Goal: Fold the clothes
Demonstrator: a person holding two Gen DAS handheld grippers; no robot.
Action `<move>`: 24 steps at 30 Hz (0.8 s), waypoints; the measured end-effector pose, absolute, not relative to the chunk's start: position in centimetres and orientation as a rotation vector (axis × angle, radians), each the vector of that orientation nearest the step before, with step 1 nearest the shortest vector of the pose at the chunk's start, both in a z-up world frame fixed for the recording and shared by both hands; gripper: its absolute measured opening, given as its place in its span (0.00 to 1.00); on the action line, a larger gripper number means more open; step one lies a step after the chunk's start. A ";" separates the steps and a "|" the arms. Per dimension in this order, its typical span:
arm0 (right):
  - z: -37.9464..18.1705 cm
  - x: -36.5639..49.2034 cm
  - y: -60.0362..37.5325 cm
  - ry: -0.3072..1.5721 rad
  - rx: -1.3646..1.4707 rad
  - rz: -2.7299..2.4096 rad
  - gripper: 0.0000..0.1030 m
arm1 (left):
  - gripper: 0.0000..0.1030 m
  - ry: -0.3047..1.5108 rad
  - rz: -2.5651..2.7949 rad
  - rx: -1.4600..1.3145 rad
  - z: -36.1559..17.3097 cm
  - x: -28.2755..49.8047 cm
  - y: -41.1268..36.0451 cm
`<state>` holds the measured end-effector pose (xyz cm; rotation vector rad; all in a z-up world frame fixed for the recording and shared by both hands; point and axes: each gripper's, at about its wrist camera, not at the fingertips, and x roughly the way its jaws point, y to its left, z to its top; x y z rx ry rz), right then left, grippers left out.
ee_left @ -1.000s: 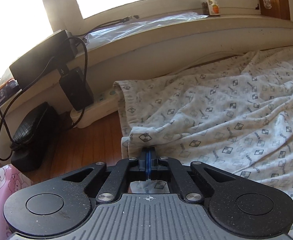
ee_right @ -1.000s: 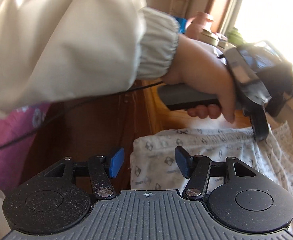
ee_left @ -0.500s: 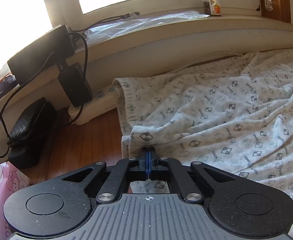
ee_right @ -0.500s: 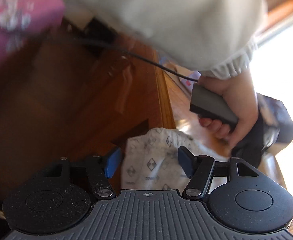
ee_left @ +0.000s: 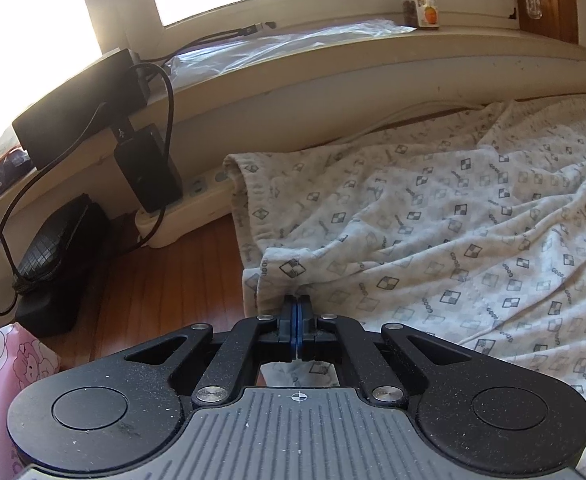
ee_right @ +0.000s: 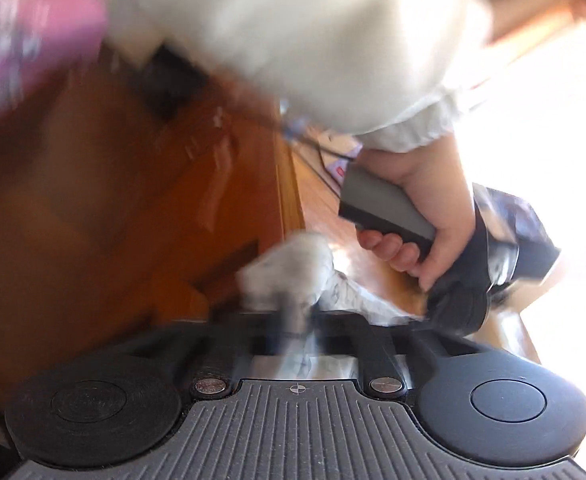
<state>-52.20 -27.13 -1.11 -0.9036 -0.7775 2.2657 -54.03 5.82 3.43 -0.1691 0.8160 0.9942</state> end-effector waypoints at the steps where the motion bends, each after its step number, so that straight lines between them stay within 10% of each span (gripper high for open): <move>1: -0.1 -51.7 -26.9 -0.733 -0.895 2.304 0.05 | 0.00 0.824 0.989 -0.170 3.5 -54.1 5.7; 11: 7.8 -47.3 -25.0 -0.417 -0.871 2.592 0.05 | 0.01 0.878 0.955 -0.171 4.0 -55.0 2.3; 24: 13.8 -44.9 -17.1 -0.649 -0.971 2.364 0.05 | 0.16 0.772 1.005 -0.337 5.3 -58.9 0.4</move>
